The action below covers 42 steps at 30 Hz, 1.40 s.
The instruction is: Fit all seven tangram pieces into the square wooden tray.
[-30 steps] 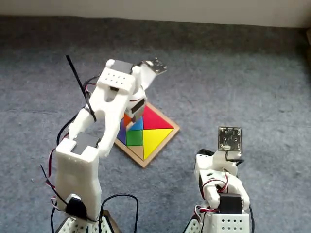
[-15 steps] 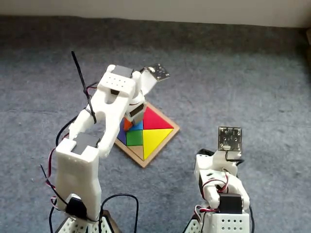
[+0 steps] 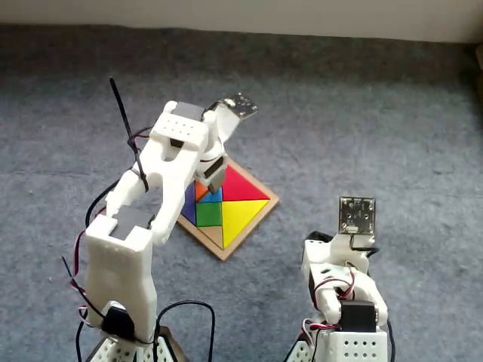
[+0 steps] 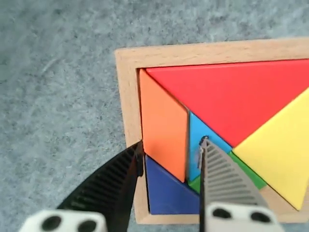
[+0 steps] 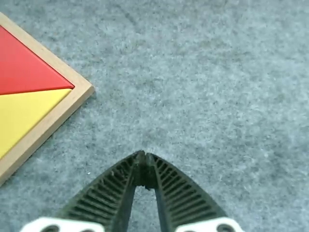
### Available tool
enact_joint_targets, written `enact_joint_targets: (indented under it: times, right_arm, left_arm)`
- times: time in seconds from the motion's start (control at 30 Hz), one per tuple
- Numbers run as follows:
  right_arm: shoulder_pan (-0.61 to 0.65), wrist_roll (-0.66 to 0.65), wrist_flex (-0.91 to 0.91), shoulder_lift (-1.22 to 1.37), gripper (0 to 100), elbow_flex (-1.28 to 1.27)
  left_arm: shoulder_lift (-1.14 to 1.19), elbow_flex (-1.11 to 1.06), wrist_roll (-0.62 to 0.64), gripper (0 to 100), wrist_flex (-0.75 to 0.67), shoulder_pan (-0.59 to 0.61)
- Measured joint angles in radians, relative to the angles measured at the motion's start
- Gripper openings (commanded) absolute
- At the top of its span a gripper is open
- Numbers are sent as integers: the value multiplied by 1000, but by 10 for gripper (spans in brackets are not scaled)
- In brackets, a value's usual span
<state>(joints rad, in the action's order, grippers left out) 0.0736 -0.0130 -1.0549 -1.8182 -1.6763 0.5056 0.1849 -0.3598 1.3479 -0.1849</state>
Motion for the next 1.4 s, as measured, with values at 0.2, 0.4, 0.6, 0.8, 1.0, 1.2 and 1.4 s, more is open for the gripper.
enact_joint_targets:
  times: [0.2, 0.4, 0.6, 0.8, 1.0, 1.2, 1.4]
  right_arm:
    - [0, -49, 0, 0, 6, 0]
    - [0, -72, 0, 0, 6, 0]
    - [0, -72, 0, 0, 6, 0]
    - [0, -72, -20, 0, 5, 0]
    - [0, -21, -26, 0, 5, 0]
    - [0, -14, -26, 0, 5, 0]
    - [0, -14, -26, 0, 5, 0]
  left_arm:
    - [-60, 17, 89, 194, 15, 5]
    - [-259, -2, 129, 82, 61, 6]
    - [-479, -169, 130, 4, 54, 6]
    - [-733, -416, 130, 5, -14, 6]
    - [-1062, -758, 130, 5, -173, 18]
    - [-1306, -1007, 135, 5, -256, 109]
    - [-1490, -1163, 140, 5, -261, 204]
